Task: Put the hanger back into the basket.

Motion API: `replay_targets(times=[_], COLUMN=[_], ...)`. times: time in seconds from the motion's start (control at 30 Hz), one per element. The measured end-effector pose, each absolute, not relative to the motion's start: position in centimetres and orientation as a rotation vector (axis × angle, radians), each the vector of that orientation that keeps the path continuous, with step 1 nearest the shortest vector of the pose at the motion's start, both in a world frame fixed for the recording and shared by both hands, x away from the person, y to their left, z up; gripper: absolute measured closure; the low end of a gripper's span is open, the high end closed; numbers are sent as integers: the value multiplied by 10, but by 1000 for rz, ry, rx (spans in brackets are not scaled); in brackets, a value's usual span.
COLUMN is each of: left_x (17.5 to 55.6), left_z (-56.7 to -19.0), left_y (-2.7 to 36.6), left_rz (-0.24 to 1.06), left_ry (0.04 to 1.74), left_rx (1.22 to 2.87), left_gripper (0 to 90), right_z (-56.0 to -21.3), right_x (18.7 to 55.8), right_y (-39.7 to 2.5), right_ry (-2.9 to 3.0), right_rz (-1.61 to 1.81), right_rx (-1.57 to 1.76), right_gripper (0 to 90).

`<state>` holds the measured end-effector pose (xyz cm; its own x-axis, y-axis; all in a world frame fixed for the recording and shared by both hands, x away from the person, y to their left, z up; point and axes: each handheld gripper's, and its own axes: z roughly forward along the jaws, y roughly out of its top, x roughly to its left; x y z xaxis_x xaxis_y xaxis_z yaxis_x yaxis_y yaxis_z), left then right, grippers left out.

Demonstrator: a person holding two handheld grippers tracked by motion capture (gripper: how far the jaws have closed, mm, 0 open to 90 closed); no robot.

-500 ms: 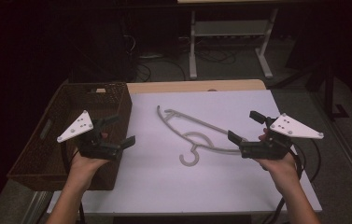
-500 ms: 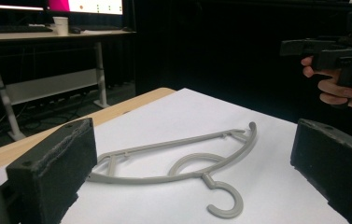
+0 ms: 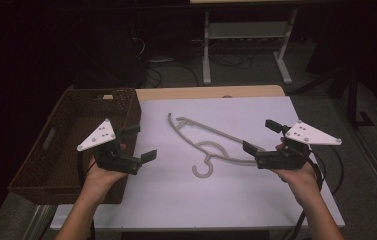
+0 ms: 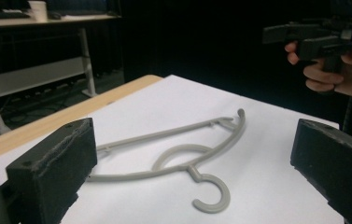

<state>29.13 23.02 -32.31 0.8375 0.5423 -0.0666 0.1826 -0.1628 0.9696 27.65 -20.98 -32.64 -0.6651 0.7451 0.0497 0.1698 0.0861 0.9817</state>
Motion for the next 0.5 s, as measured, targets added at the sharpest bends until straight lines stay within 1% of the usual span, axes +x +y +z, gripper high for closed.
replay_targets(times=[0.5], left_x=[300], left_z=[-353], left_y=[198], left_rz=[255], left_ry=[552], left_rx=[1849], left_gripper=[3], right_z=[-343], right_x=[299], right_y=[-197], right_ry=[2143], right_rz=[1473], right_rx=[873], right_gripper=[13])
